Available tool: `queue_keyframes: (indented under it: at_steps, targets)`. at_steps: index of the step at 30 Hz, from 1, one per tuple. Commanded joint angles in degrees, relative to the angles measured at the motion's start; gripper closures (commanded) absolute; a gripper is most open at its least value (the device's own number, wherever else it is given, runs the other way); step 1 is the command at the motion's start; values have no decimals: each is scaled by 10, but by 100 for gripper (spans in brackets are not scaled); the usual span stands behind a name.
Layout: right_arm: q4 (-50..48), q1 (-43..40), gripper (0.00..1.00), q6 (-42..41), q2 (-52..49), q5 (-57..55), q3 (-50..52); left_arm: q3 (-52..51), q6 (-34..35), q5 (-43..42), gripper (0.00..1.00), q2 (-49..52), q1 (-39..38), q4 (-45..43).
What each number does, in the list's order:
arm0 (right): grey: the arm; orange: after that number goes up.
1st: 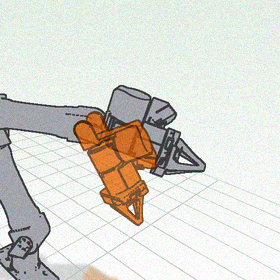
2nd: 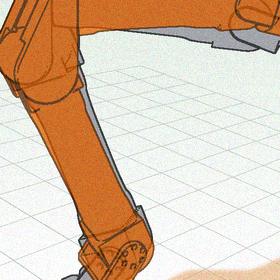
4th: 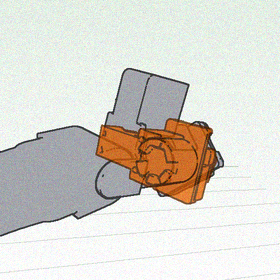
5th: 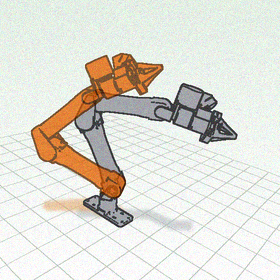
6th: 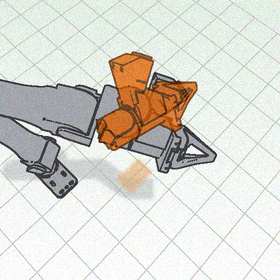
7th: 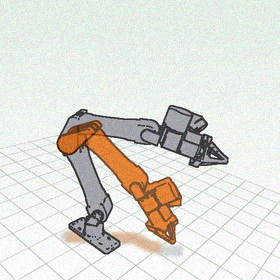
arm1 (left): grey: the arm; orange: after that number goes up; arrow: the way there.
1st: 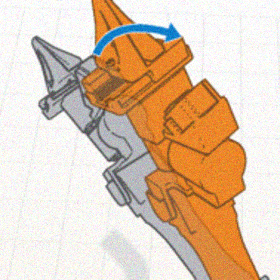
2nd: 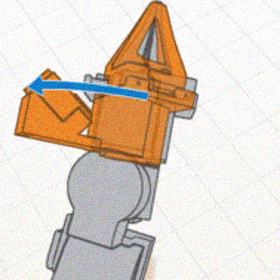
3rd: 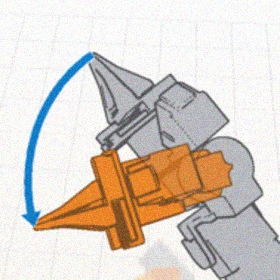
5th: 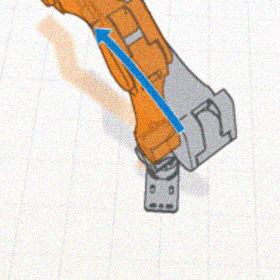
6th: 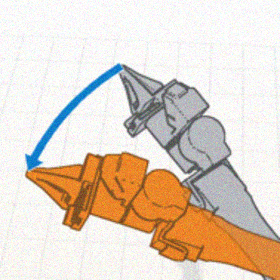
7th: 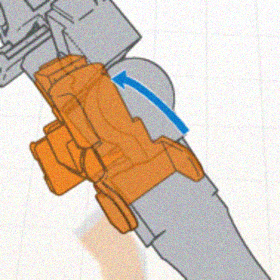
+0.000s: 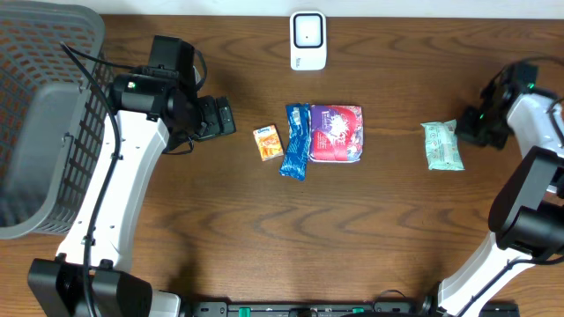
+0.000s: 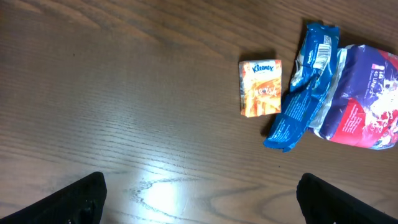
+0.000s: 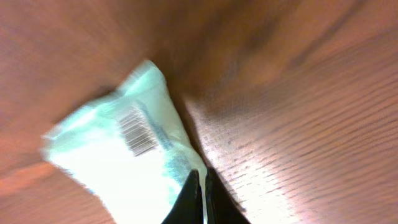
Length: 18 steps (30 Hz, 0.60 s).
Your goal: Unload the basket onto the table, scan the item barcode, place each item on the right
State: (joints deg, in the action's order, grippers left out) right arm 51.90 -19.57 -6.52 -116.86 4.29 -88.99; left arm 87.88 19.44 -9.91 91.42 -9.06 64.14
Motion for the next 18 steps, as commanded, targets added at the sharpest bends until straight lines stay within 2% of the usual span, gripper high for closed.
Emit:
queue_keyframes:
  at_steps: [1,5,9,12,15,18]
  targets:
    - [44,10,99,10,-1,8,-58,3,-3,5,2,2,3,2]
    - [96,18,99,8,-2,9,-58,3,-3,5,2,2,3,2]
    - [99,30,99,-8,-2,16,-13,3,-3,5,2,2,3,2]
    - [71,36,99,-22,-2,9,31,3,-3,5,2,2,3,2]
    - [15,38,99,-71,-2,-38,81,3,-3,5,2,2,3,2]
    - [-57,39,98,-76,-2,-44,128,3,-3,5,2,2,3,2]
